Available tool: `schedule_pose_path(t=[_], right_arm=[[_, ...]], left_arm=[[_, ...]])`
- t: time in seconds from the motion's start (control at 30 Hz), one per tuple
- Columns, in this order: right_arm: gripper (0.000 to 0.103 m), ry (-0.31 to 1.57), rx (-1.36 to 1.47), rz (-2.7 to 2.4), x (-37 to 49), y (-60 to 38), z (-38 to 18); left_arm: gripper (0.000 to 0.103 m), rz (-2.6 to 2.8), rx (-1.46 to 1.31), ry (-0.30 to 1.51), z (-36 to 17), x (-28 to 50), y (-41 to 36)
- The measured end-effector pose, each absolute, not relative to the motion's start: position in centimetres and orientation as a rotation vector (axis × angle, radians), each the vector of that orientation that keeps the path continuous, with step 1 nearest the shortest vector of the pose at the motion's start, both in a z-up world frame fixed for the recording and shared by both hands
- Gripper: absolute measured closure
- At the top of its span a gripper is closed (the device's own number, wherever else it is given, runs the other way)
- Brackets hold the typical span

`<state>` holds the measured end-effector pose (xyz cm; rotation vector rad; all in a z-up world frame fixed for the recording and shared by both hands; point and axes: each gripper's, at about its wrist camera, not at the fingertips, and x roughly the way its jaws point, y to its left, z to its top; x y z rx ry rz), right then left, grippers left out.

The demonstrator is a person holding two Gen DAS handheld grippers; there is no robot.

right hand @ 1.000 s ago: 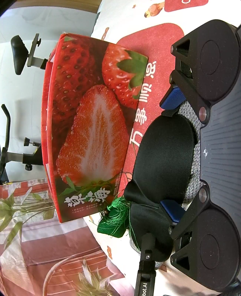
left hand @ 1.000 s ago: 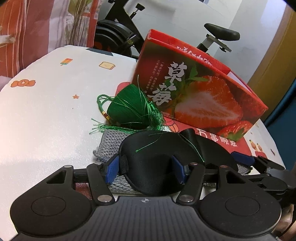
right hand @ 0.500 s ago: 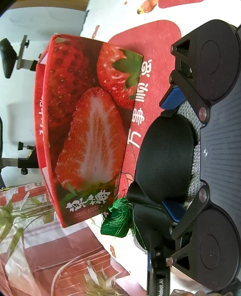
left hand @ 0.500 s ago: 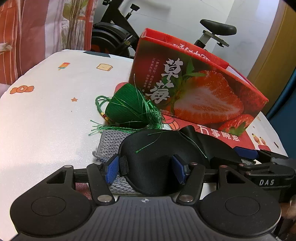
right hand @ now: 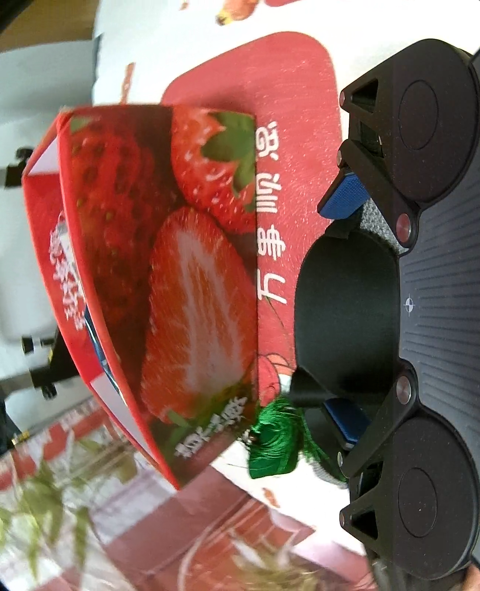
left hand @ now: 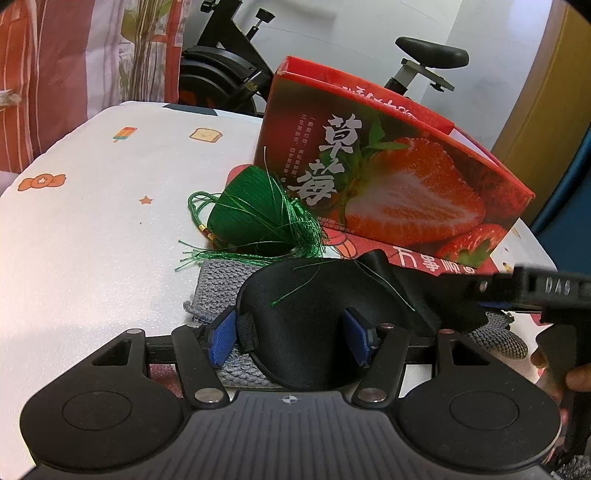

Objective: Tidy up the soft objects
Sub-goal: 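Close the left gripper on the black eye mask while the right gripper grips it too, then lift the black eye mask and carry it over the strawberry box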

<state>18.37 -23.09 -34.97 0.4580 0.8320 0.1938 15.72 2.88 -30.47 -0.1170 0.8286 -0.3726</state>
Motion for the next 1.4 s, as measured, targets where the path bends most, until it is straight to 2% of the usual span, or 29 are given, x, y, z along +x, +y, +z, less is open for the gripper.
schedule_pose_path(t=[0.23, 0.3, 0.57, 0.63, 0.8, 1.07, 1.2, 1.33, 1.4], right_arm=[[0.004, 0.823, 0.364, 0.116, 18.3, -22.9, -34.4], [0.013, 0.832, 0.384, 0.126, 18.3, -23.1, -34.7], [0.027, 0.827, 0.345, 0.176, 18.6, -22.4, -34.6], [0.028, 0.824, 0.325, 0.196, 18.7, -21.9, -34.3], [0.039, 0.802, 0.324, 0.227, 18.5, -21.9, -33.8], [0.041, 0.814, 0.359, 0.269, 18.7, -22.6, -33.7], [0.050, 0.789, 0.273, 0.291, 18.3, -21.7, -32.7], [0.054, 0.753, 0.198, 0.322, 17.7, -20.7, -31.5], [0.059, 0.748, 0.173, 0.335, 17.4, -20.4, -31.2]], left_arm=[[0.039, -0.373, -0.112, 0.828, -30.5, 15.7, 2.8], [0.039, -0.373, -0.112, 0.828, -30.5, 15.7, 2.8], [0.039, -0.372, -0.109, 0.827, -30.5, 15.6, 2.7], [0.039, -0.372, -0.109, 0.826, -30.5, 15.6, 2.7], [0.039, -0.373, -0.110, 0.827, -30.5, 15.6, 2.8], [0.039, -0.370, -0.106, 0.826, -30.5, 15.5, 2.7], [0.039, -0.372, -0.118, 0.829, -30.4, 15.6, 2.8], [0.052, -0.368, -0.214, 0.867, -30.1, 16.3, 4.0], [0.055, -0.367, -0.248, 0.880, -29.9, 16.3, 4.5]])
